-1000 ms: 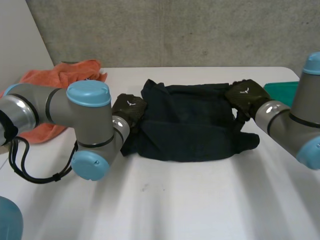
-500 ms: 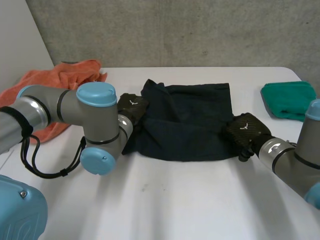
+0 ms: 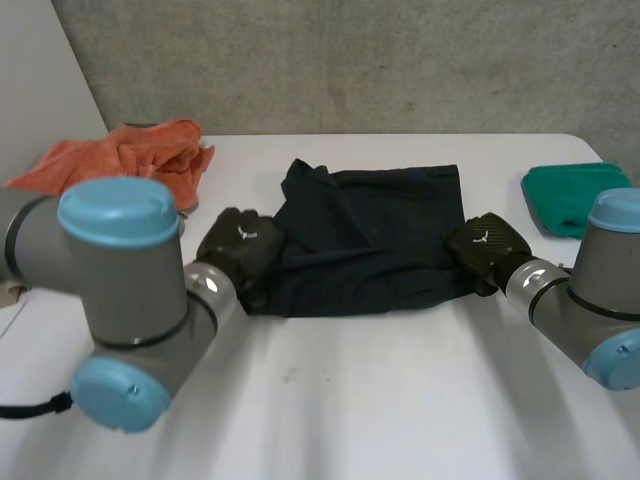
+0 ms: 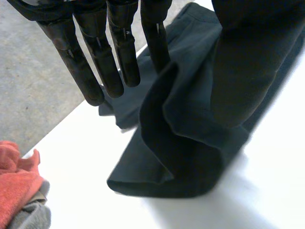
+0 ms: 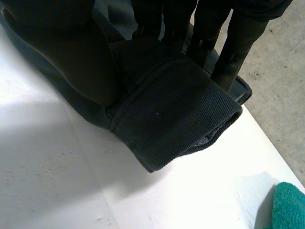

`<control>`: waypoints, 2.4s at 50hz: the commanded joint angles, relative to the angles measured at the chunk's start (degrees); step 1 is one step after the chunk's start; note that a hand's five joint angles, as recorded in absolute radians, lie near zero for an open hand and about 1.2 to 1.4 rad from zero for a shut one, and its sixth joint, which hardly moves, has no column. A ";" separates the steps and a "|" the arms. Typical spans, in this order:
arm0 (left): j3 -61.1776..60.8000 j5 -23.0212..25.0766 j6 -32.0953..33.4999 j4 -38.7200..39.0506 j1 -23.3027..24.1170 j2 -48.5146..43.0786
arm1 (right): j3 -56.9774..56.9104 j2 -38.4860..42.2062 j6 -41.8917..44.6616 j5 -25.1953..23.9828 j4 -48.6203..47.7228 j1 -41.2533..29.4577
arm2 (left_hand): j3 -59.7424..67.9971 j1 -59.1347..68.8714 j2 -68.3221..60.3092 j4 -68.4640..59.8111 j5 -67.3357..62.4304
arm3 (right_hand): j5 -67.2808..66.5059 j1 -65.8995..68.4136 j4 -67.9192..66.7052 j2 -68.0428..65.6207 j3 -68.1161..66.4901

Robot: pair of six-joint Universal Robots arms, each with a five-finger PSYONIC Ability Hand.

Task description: Fold the laundry.

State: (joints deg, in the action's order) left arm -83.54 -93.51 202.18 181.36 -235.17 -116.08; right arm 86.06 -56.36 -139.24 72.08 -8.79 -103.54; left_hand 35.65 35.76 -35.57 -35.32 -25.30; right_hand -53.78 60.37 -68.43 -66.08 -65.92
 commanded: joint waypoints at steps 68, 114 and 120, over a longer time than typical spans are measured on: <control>-1.62 -3.52 13.51 21.05 0.59 -1.89 | -3.17 -10.25 0.55 0.17 12.12 -0.08 | 44.35 44.24 -44.43 -44.68 -44.70 | -16.22 19.63 -11.57 -13.92 -14.08; 68.16 -3.61 9.11 12.60 -2.31 -17.70 | -38.77 -0.86 -3.93 9.57 -26.46 -4.74 | 44.35 44.24 -44.43 -44.68 -44.70 | -16.22 19.63 -11.57 -13.92 -14.08; 54.57 -3.70 7.98 13.05 -2.22 -13.57 | -40.80 -0.60 -6.84 9.40 -19.79 -4.74 | 44.35 44.24 -44.43 -44.68 -44.70 | -16.22 19.63 -11.57 -13.92 -14.08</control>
State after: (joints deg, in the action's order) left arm -15.73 -97.02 211.52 192.42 -237.72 -134.39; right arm 46.59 -56.78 -143.04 81.78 -34.62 -108.29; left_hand 68.39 65.25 -68.68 -68.88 -57.44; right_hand -55.06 61.41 -68.77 -66.59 -66.81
